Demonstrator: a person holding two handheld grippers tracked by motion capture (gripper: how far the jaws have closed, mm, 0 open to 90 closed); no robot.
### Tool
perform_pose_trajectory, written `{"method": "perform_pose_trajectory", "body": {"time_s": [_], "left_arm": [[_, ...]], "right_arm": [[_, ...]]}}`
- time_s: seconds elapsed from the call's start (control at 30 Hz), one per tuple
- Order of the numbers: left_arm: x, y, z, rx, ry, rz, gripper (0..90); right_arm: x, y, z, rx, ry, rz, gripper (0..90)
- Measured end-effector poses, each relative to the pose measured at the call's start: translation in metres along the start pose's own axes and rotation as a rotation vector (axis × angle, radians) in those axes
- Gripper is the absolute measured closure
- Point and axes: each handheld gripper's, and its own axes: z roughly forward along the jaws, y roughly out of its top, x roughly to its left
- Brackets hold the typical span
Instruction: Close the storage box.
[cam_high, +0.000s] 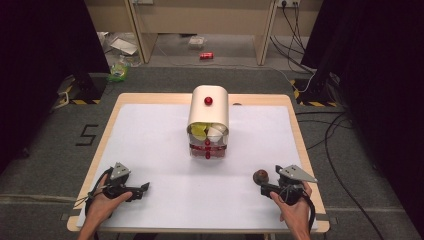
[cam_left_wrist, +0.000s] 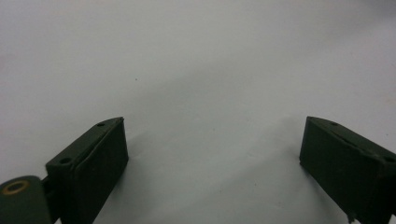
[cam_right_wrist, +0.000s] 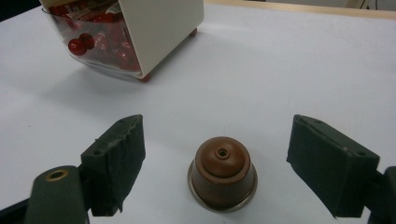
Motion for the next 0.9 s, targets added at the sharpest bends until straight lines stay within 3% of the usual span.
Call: {"method": "perform_pose_trajectory", "body": {"time_s": [0.9], "left_arm": [[0.000, 0.000, 0.000, 0.000, 0.000, 0.000, 7.0]], "right_arm": [[-0.006, -0.019, -0.009, 0.054, 0.004, -0.005, 18.1]]}}
